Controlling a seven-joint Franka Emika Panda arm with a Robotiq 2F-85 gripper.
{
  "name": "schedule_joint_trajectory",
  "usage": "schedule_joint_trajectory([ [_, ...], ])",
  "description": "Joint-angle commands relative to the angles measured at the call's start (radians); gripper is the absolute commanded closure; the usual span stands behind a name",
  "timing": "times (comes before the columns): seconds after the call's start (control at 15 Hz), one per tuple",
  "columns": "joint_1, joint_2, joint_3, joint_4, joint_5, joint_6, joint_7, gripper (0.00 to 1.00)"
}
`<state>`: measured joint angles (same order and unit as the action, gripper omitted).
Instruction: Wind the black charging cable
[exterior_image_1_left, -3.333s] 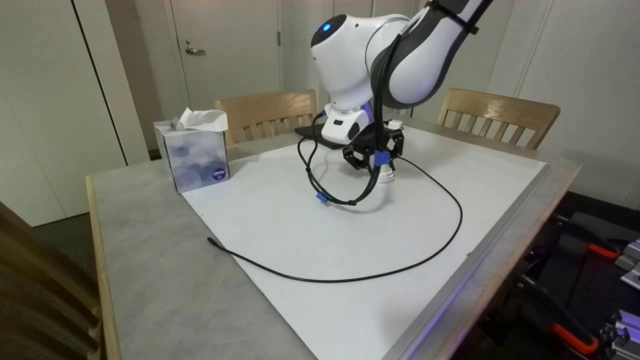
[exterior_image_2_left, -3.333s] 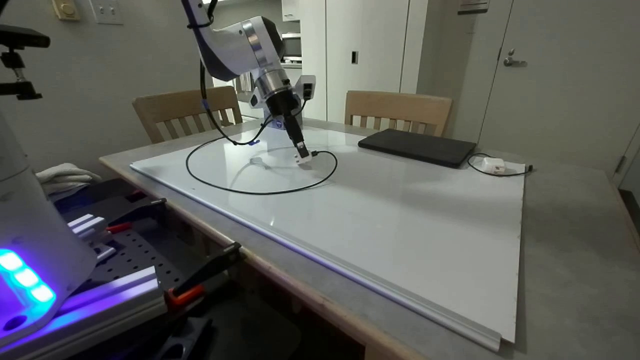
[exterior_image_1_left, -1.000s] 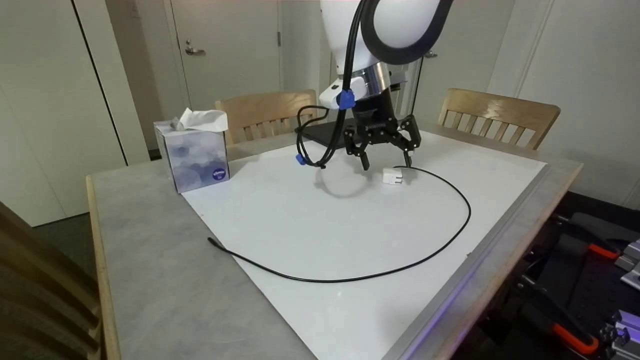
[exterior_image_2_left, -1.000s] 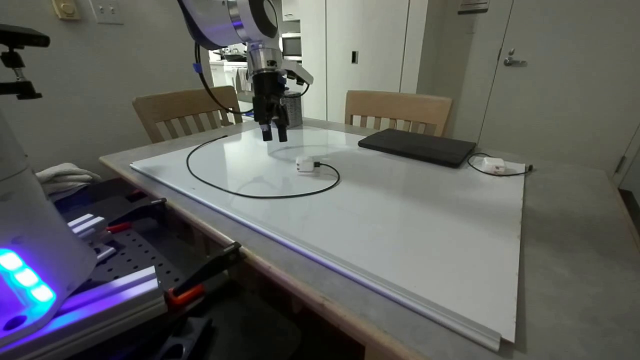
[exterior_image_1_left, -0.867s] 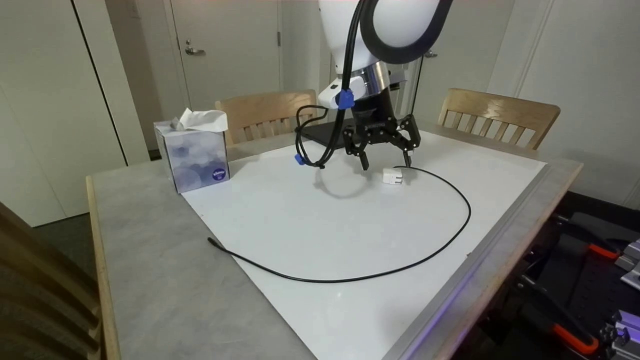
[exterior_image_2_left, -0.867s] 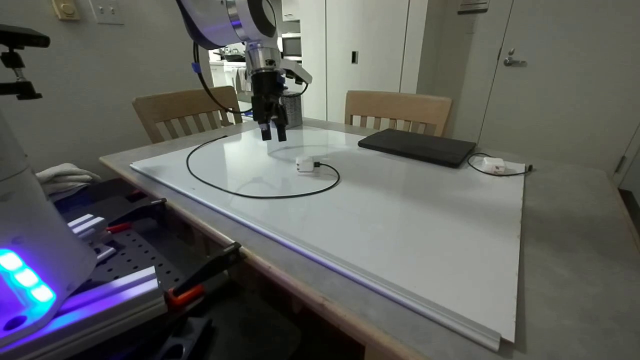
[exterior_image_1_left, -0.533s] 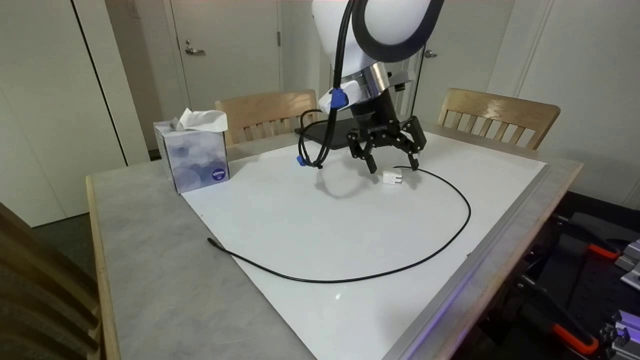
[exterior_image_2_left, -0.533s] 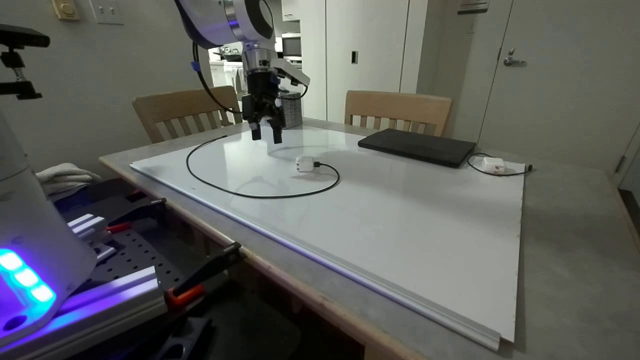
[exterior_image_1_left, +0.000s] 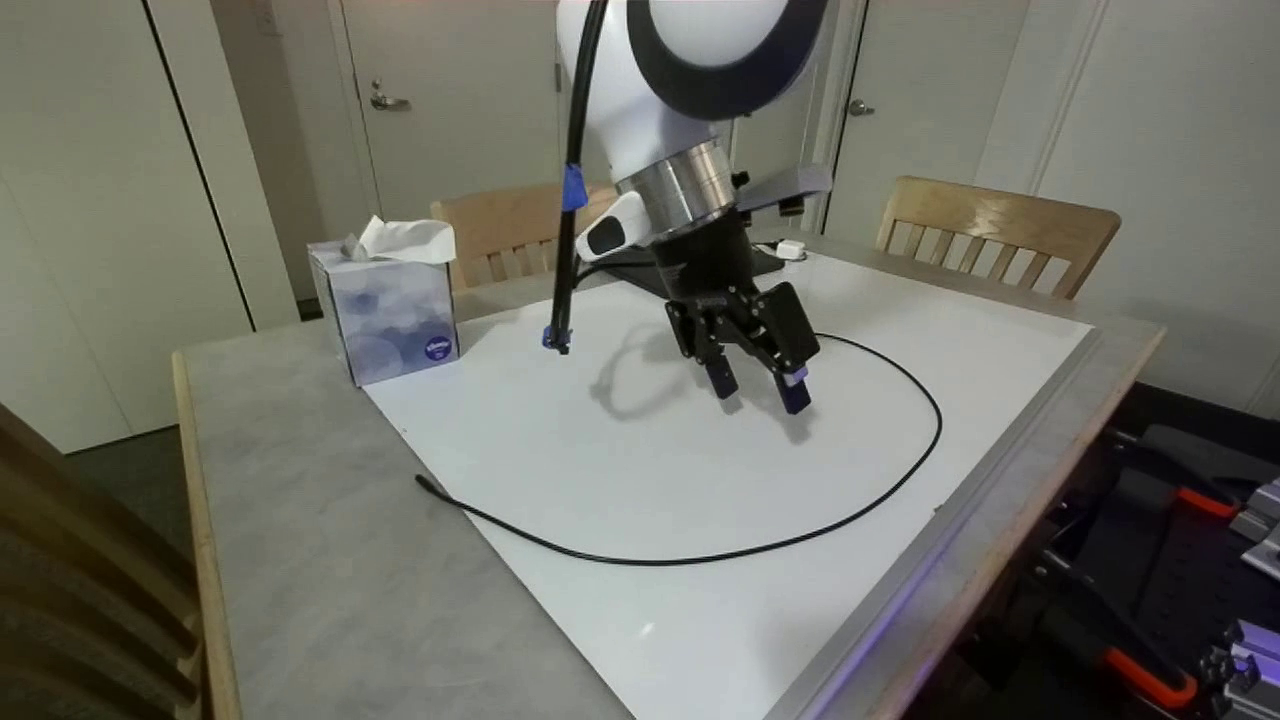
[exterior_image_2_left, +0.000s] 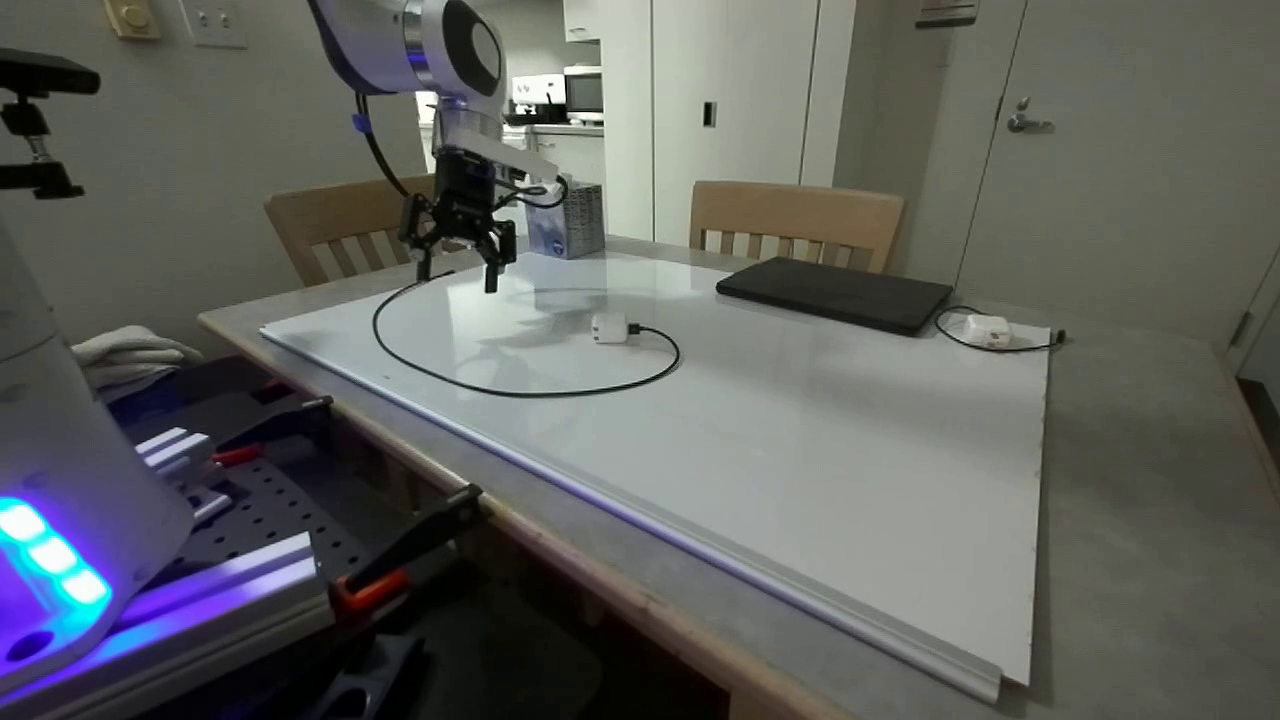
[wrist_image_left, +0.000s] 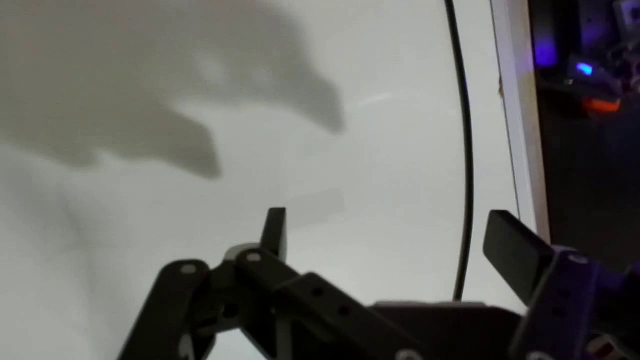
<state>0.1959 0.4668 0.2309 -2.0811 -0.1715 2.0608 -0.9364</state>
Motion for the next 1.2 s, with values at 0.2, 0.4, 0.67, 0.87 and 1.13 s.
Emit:
schedule_joint_trajectory([
  [0.2, 0.006, 0.009, 0.037, -0.005, 0.007, 0.072, 0.091, 0.00],
  [0.4, 0.028, 0.005, 0.026, -0.003, -0.009, 0.078, 0.167, 0.00],
  [0.67, 0.068, 0.003, 0.023, -0.012, -0.028, 0.188, 0.378, 0.00],
  [0.87, 0.094, 0.009, 0.020, -0.009, -0.075, 0.276, 0.519, 0.00],
  [1.13, 0.110, 0.022, 0.004, -0.008, -0.097, 0.463, 0.678, 0.00],
])
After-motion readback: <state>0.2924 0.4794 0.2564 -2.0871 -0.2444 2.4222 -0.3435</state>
